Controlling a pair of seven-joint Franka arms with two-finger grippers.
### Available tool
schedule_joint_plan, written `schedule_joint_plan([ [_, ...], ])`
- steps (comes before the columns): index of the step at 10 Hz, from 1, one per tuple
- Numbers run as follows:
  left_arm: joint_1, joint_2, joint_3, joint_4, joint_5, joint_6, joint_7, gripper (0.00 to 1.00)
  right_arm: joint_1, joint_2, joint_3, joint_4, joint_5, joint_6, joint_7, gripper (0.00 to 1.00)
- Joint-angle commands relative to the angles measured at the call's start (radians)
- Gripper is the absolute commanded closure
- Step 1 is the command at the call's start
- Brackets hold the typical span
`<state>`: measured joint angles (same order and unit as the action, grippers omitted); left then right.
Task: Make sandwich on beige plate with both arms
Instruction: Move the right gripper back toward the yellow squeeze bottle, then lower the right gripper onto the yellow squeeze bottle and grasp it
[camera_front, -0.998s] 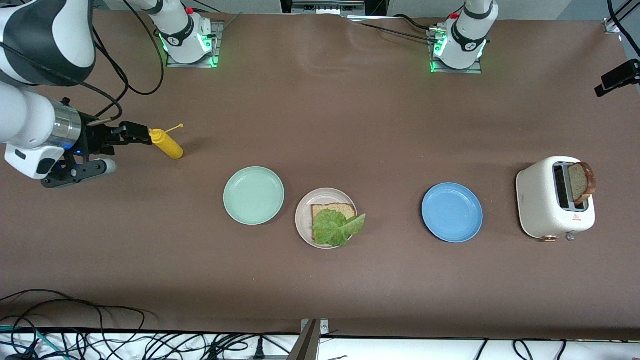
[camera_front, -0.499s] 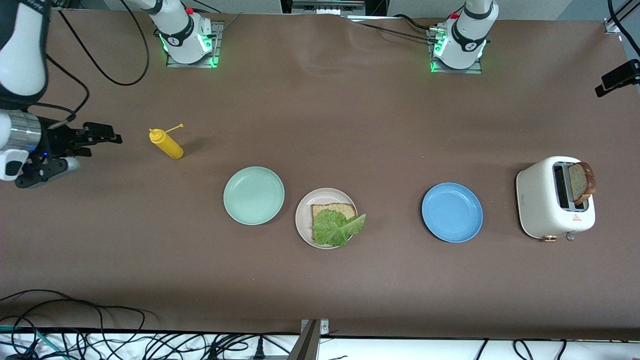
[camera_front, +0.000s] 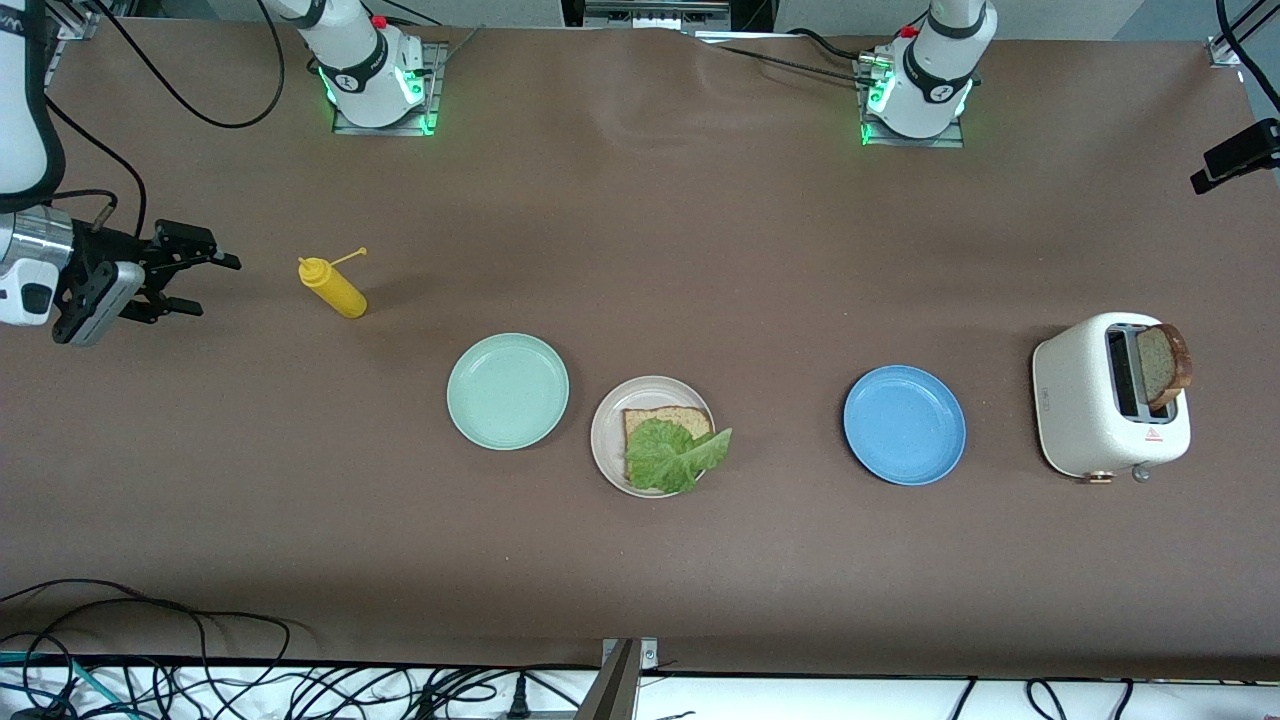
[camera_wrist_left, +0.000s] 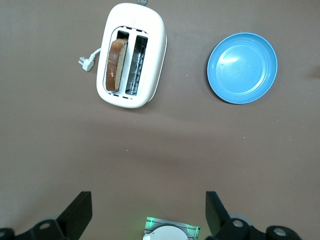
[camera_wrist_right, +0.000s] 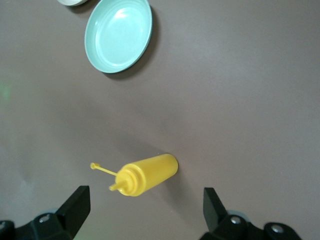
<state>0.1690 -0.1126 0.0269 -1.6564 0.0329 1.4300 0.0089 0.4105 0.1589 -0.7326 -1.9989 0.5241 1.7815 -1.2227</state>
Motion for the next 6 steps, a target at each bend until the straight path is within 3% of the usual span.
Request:
schedule_joint_plan([
  [1, 0.009, 0.005, -0.002, 0.020, -0.019, -0.008, 0.013, 0.00, -0.073, -0.024, 0.015, -0.105, 0.097, 0.035, -0.247, 0.00],
  [6, 0.009, 0.005, -0.001, 0.020, -0.019, -0.008, 0.013, 0.00, -0.191, 0.132, 0.019, -0.193, 0.336, -0.002, -0.900, 0.00],
])
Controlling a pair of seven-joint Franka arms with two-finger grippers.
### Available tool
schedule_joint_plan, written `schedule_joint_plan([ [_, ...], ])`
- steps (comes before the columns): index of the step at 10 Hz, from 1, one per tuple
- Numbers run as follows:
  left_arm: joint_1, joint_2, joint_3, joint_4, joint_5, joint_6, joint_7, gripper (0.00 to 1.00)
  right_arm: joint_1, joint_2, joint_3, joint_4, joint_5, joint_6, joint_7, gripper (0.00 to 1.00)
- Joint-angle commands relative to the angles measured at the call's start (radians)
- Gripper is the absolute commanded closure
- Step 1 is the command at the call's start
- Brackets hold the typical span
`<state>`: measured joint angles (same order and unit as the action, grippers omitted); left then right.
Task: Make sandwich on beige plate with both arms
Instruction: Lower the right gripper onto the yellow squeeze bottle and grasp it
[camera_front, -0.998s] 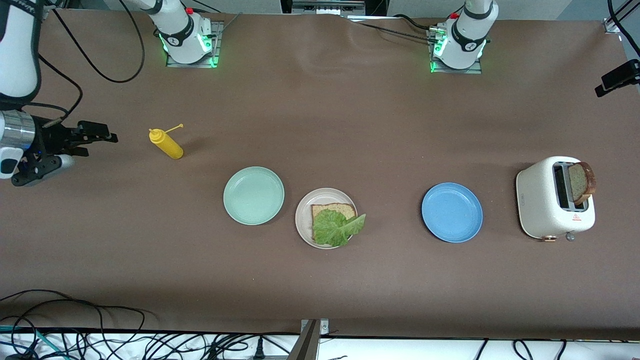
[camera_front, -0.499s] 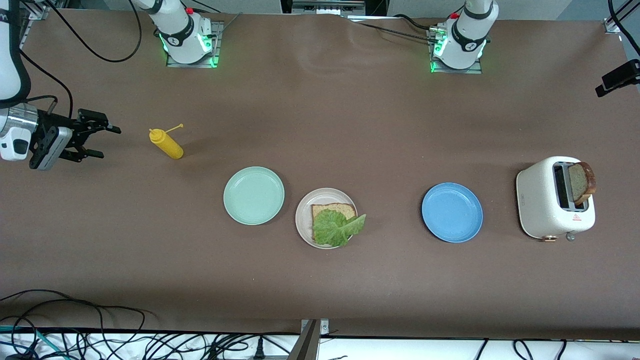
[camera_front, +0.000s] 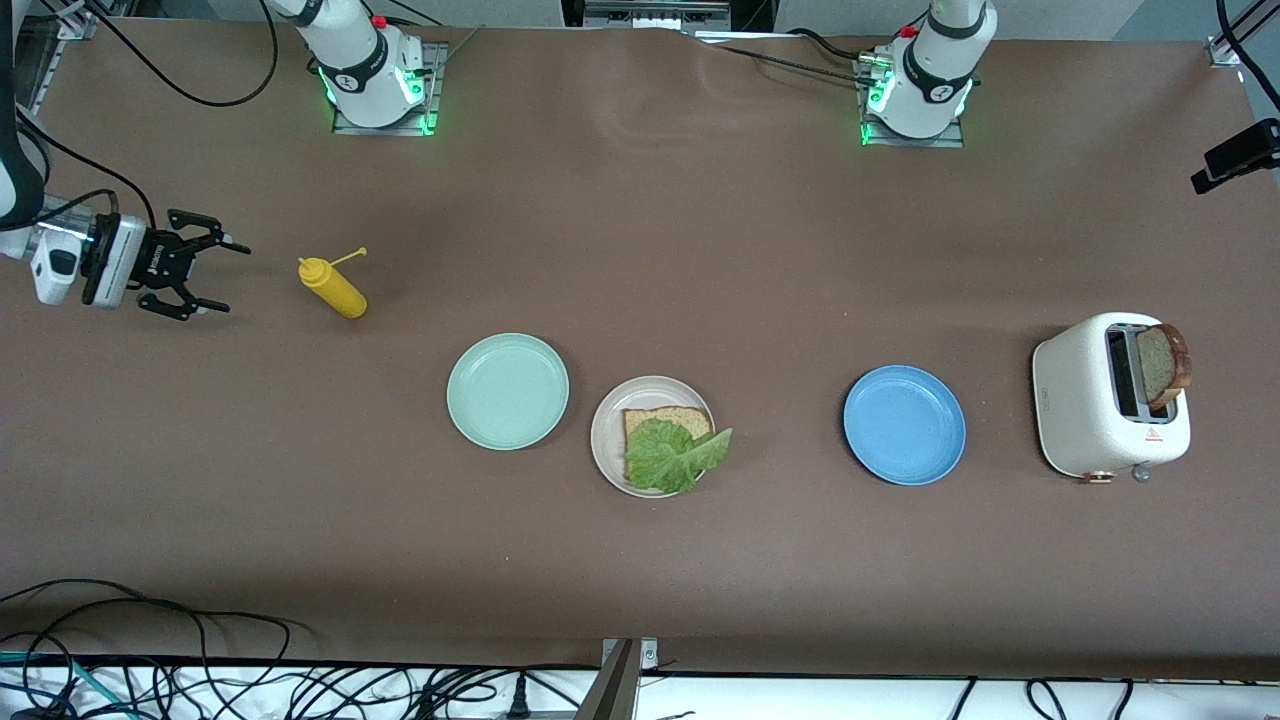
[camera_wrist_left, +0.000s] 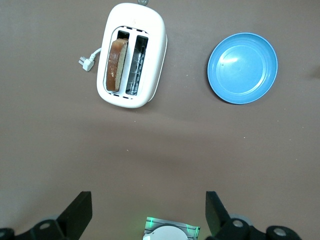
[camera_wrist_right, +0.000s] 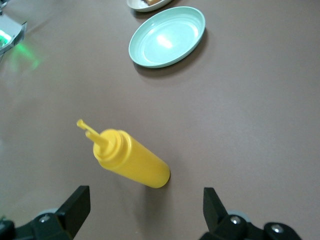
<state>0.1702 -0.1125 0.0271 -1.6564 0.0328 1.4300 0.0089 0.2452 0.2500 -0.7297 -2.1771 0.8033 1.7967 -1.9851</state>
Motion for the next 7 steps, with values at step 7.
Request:
schedule_joint_plan([
  [7, 0.008, 0.005, -0.001, 0.020, -0.019, -0.008, 0.013, 0.00, -0.070, 0.124, 0.139, -0.056, 0.172, -0.008, -0.393, 0.00],
])
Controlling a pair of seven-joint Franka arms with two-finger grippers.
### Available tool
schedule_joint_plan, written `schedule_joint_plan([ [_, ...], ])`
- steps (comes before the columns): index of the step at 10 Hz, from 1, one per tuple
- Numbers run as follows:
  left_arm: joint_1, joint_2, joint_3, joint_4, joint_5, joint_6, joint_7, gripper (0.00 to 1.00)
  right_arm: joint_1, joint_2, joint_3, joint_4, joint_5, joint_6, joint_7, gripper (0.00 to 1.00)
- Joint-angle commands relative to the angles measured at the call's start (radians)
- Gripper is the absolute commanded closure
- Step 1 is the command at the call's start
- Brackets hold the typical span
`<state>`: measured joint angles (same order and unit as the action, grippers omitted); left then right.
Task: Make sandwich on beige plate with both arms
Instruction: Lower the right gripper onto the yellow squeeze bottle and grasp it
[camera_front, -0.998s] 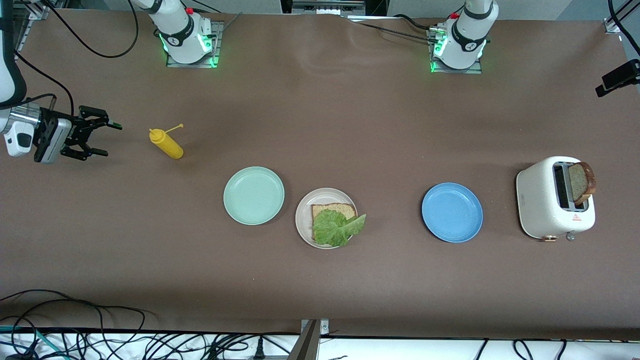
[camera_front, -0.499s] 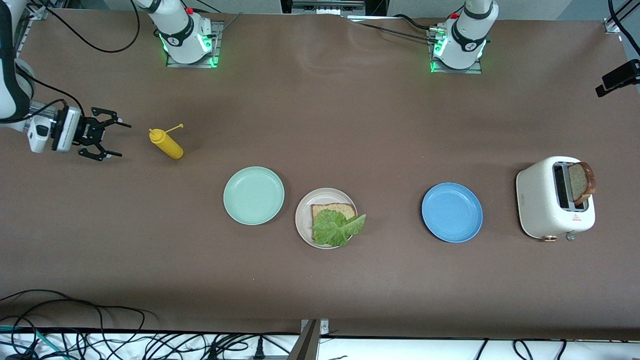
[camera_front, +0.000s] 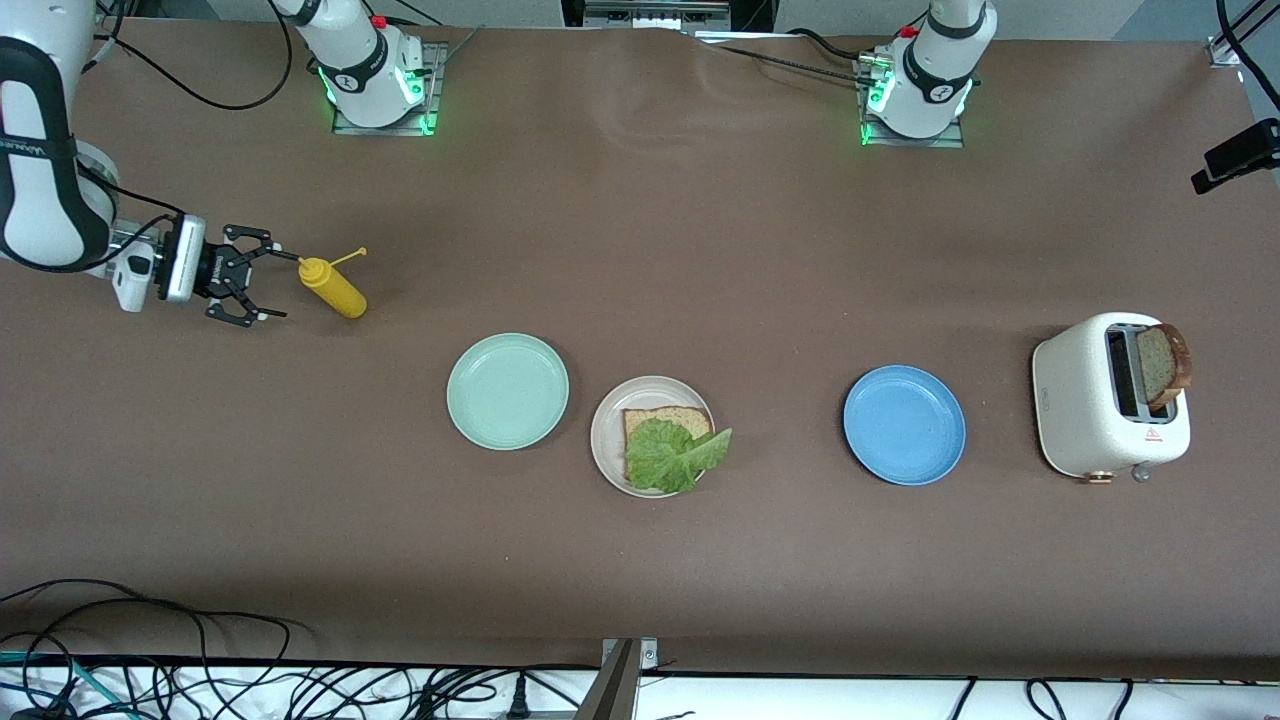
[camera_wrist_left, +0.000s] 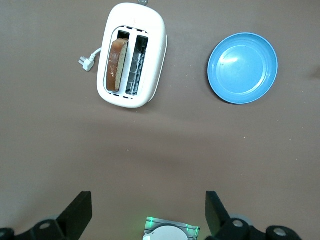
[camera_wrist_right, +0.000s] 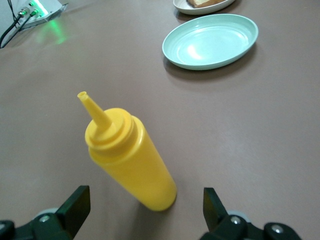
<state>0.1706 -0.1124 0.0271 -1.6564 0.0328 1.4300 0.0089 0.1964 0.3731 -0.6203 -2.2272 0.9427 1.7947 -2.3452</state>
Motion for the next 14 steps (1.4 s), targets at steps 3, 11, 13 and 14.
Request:
schedule_joint_plan([
  [3, 0.007, 0.005, -0.001, 0.020, -0.019, -0.008, 0.013, 0.00, -0.032, 0.033, 0.045, -0.011, 0.051, -0.005, -0.075, 0.00],
  [11, 0.007, 0.005, -0.001, 0.020, -0.019, -0.008, 0.013, 0.00, -0.035, 0.066, 0.117, -0.040, 0.102, 0.002, -0.146, 0.69],
  [13, 0.006, 0.005, -0.001, 0.020, -0.019, -0.008, 0.013, 0.00, -0.034, 0.060, 0.146, -0.026, 0.117, 0.018, -0.140, 1.00],
  [14, 0.006, 0.005, -0.001, 0.020, -0.019, -0.008, 0.013, 0.00, -0.034, 0.058, 0.180, 0.004, 0.117, 0.032, -0.128, 1.00],
])
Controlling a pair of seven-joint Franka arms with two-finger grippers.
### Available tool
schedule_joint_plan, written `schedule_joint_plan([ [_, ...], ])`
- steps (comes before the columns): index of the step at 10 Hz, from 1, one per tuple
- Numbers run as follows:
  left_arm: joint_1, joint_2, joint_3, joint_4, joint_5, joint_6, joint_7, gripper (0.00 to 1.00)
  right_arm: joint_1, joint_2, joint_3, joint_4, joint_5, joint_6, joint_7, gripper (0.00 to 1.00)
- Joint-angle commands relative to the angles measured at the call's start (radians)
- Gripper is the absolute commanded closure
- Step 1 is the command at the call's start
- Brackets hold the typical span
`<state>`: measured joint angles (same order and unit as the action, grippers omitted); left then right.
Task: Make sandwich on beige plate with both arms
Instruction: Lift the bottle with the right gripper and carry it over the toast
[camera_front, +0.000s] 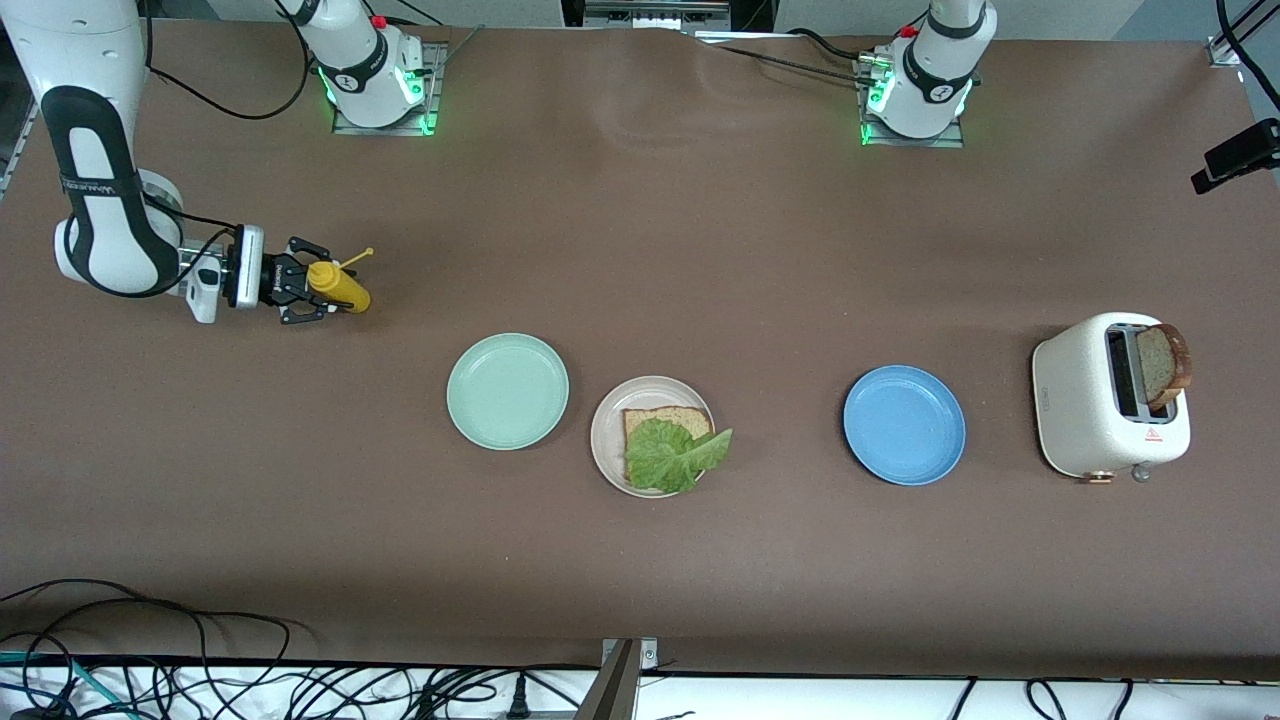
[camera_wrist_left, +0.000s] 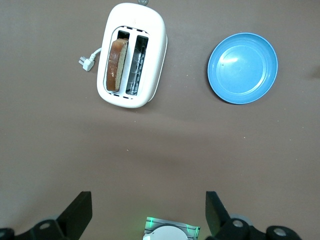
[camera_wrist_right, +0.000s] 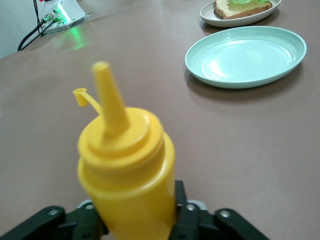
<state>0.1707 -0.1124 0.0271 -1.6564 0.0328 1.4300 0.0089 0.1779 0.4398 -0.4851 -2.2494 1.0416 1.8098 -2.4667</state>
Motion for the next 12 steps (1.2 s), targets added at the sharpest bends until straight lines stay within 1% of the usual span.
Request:
schedule_joint_plan([
  [1, 0.006, 0.005, -0.001, 0.020, -0.019, -0.008, 0.013, 0.00, -0.015, -0.012, 0.080, 0.069, 0.018, 0.038, 0.018, 1.00],
  [3, 0.006, 0.005, -0.001, 0.020, -0.021, -0.008, 0.013, 0.00, -0.014, -0.035, 0.169, 0.146, 0.006, 0.077, 0.124, 1.00],
  [6, 0.006, 0.005, -0.001, 0.020, -0.019, -0.008, 0.013, 0.00, -0.011, -0.053, 0.328, 0.233, -0.026, 0.213, 0.308, 1.00],
  [8, 0.006, 0.005, -0.001, 0.020, -0.021, -0.008, 0.013, 0.00, 0.014, -0.053, 0.419, 0.301, -0.137, 0.345, 0.487, 1.00],
  [9, 0.006, 0.005, -0.001, 0.020, -0.021, -0.008, 0.013, 0.00, 0.043, -0.053, 0.453, 0.319, -0.168, 0.412, 0.584, 1.00],
  [10, 0.006, 0.005, -0.001, 0.020, -0.021, -0.008, 0.013, 0.00, 0.089, -0.047, 0.462, 0.349, -0.213, 0.469, 0.691, 1.00],
  [11, 0.007, 0.005, 0.000, 0.020, -0.021, -0.008, 0.013, 0.00, 0.139, -0.033, 0.464, 0.381, -0.275, 0.509, 0.804, 1.00],
  [12, 0.007, 0.005, 0.001, 0.020, -0.021, -0.008, 0.011, 0.00, 0.188, -0.006, 0.464, 0.434, -0.358, 0.534, 0.928, 1.00],
])
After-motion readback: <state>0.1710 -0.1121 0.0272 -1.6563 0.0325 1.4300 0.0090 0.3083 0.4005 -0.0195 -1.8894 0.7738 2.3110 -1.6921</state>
